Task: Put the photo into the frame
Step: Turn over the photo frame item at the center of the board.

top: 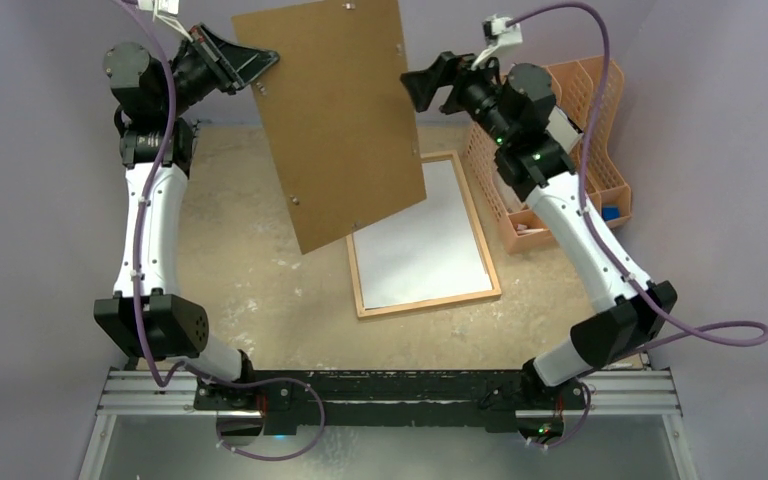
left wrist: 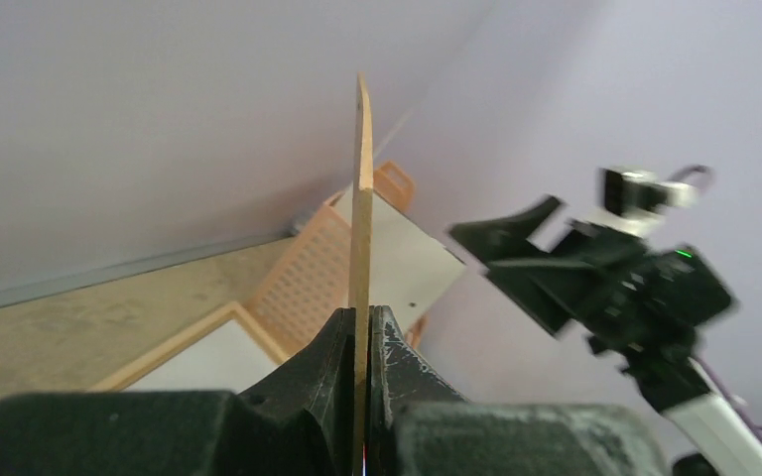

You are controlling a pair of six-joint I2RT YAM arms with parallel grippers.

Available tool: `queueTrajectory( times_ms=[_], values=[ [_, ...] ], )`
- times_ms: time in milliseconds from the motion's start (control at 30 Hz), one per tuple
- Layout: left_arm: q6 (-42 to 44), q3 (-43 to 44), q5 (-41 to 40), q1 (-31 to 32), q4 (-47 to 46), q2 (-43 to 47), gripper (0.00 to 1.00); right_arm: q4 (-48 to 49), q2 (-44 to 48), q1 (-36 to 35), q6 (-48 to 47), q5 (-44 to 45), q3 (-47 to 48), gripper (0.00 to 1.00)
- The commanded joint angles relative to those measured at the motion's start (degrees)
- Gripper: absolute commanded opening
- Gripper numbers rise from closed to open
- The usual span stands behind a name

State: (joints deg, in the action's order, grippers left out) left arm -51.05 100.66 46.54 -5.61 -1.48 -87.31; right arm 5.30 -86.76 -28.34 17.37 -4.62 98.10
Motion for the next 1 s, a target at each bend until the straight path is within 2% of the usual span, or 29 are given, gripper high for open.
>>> queueTrajectory(
  times_ms=[0,133,267,533,633,867,933,967],
  values=[
    [-17.3,3.1,9.3,-0.2,-18.2,-0.9,0.00,-0.5,0.2,9.1,11.5,-17.9,-2.5,0.99],
    [-24.9,1.1,9.4,-0.3,-25.7,-1.3,0.00,6.9,1.6,14.7,16.6,-29.2,-8.7,0.99],
    [-31.2,-0.1,8.7,-0.3,-30.6,-2.0,0.00,15.9,1.8,16.0,22.4,-42.7,-13.9,0.99],
    [-40.6,-4.6,6.3,-0.3,-38.0,-2.3,0.00,27.2,2.1,16.0,29.1,-49.8,-18.0,0.97],
    [-40.8,-5.2,6.1,-0.3,-38.0,-2.4,0.00,35.1,1.1,16.0,35.3,-52.4,-19.1,0.82],
    [-38.4,-8.1,5.0,-0.3,-37.8,-2.6,0.00,52.5,0.5,16.0,46.9,-53.5,-23.6,0.16],
    [-38.0,-9.1,5.0,-0.3,-37.8,-2.8,0.00,54.9,0.5,16.0,49.5,-53.3,-24.8,0.01],
    [-37.5,-9.6,5.1,-0.3,-37.7,-2.9,0.01,55.8,0.7,16.0,50.6,-52.9,-25.3,0.00]
  ],
)
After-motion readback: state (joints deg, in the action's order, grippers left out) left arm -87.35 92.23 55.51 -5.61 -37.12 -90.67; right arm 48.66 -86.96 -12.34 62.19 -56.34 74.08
